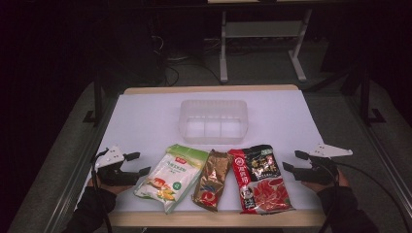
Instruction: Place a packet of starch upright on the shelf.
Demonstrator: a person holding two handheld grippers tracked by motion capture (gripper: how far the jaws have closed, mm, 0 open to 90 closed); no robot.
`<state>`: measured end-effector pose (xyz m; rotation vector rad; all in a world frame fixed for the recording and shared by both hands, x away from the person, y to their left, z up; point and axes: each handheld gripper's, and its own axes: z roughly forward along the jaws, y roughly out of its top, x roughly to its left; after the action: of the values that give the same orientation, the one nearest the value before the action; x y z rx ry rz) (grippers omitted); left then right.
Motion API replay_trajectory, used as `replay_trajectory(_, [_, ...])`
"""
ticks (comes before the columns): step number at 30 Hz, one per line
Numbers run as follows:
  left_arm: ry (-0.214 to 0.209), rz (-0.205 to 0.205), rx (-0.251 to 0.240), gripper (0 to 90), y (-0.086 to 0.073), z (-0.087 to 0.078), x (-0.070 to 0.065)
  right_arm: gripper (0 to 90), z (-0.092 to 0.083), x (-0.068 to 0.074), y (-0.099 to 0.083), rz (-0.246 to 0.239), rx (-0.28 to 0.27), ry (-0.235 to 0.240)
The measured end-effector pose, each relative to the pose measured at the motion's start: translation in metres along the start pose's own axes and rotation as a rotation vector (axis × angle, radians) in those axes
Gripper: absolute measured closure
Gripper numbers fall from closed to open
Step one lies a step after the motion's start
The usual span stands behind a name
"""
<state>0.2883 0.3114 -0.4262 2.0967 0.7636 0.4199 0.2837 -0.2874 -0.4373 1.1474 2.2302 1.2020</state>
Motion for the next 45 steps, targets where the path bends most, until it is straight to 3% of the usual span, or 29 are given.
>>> replay_trajectory(7, [-0.019, -0.008, -0.005, 31.2, -0.001, -0.003, 0.001, 28.2, 0.003, 0.003, 0.004, -0.003, 0.009, 0.021])
replay_trajectory(13, [-0.030, -0.019, 0.016, 31.1, -0.002, -0.004, 0.003, 32.0, 0.004, 0.011, 0.007, -0.011, 0.018, 0.053])
replay_trajectory(18, [-0.087, -0.059, 0.017, 31.3, -0.001, -0.002, 0.010, 32.0, 0.006, 0.014, 0.012, -0.010, 0.031, 0.071])
replay_trajectory(19, [-0.128, -0.072, 0.032, 34.7, 0.001, 0.000, 0.010, 31.2, 0.007, 0.019, 0.014, -0.034, 0.054, 0.057])
replay_trajectory(20, [-0.128, -0.072, 0.032, 36.0, 0.001, 0.000, 0.010, 31.2, 0.007, 0.019, 0.014, -0.034, 0.054, 0.057])
replay_trajectory(24, [-0.224, -0.059, 0.060, 35.4, 0.010, 0.012, 0.006, 31.1, 0.010, 0.027, 0.015, -0.062, 0.079, 0.069])
replay_trajectory(27, [-0.259, -0.061, 0.075, 33.9, 0.019, 0.021, 0.005, 30.9, 0.013, 0.027, 0.014, -0.054, 0.085, 0.069])
replay_trajectory(30, [-0.285, -0.079, 0.104, 30.2, 0.026, 0.032, 0.009, 30.8, 0.015, 0.026, 0.014, -0.052, 0.089, 0.070])
replay_trajectory(34, [-0.280, -0.087, 0.142, 26.1, 0.029, 0.049, 0.016, 28.8, 0.017, 0.028, 0.014, -0.073, 0.102, 0.058])
replay_trajectory(37, [-0.308, -0.117, 0.154, 25.7, 0.030, 0.062, 0.022, 29.0, 0.019, 0.029, 0.014, -0.082, 0.108, 0.064])
replay_trajectory(40, [-0.311, -0.130, 0.163, 22.3, 0.034, 0.073, 0.026, 28.1, 0.019, 0.027, 0.013, -0.085, 0.104, 0.057])
replay_trajectory(43, [-0.349, -0.162, 0.179, 18.8, 0.036, 0.086, 0.030, 27.4, 0.020, 0.026, 0.013, -0.077, 0.096, 0.053])
replay_trajectory(45, [-0.358, -0.158, 0.174, 16.4, 0.037, 0.089, 0.031, 27.3, 0.021, 0.025, 0.013, -0.082, 0.103, 0.050])
